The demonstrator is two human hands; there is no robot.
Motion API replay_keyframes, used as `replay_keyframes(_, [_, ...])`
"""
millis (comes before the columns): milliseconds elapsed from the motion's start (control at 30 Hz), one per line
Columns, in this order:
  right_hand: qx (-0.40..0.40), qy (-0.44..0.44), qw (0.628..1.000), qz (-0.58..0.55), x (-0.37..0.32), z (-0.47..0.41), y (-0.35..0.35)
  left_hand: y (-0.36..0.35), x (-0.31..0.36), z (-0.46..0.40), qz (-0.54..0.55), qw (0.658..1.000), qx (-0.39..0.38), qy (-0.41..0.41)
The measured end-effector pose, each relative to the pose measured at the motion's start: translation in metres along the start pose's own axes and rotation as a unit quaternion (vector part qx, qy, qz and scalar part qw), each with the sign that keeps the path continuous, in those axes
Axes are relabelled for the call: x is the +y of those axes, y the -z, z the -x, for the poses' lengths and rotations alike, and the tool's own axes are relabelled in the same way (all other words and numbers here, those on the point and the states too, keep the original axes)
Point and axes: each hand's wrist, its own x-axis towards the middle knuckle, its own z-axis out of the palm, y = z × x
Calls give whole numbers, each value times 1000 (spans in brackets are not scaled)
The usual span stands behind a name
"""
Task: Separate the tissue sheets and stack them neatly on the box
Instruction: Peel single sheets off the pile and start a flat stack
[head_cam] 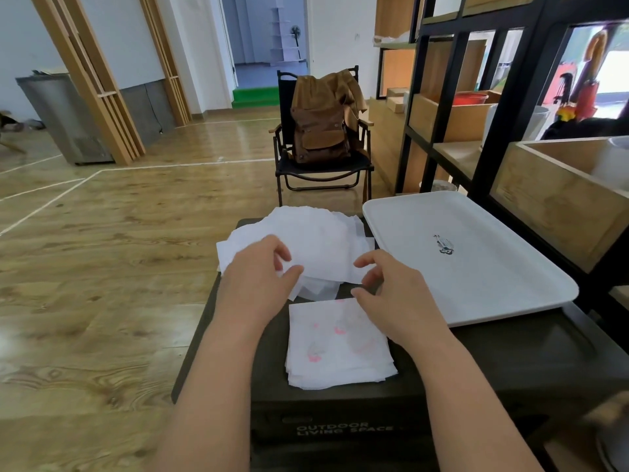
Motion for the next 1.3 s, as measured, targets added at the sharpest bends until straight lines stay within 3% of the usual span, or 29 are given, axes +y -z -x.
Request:
replay_keyframes(100, [30,6,999,-20,-2,0,-2,-17,11,-9,-33,993,-18,-113])
replay_keyframes(200, [47,12,998,-35,-1,0,-3,-37,14,-8,-89,982,-66,-154])
replay_keyframes(567, [84,0,994,-66,5,-5,-5,-48,8,-12,-102,983,-1,-154])
replay_keyframes(767, [77,1,994,-79,4,-3,-4,-49,2,-9,-106,983,-50,-139])
replay_keyframes(1000, [75,1,994,-76,4,-3,-6,-48,3,-14,-100,983,29,-151])
replay_keyframes(1133, [76,0,994,-77,4,-3,-7,-43,6,-12,-48,985,63,-152])
replay_keyframes(1300, [84,-1,988,-128,0,-4,-5,-22,22,-5,186,978,95,-22])
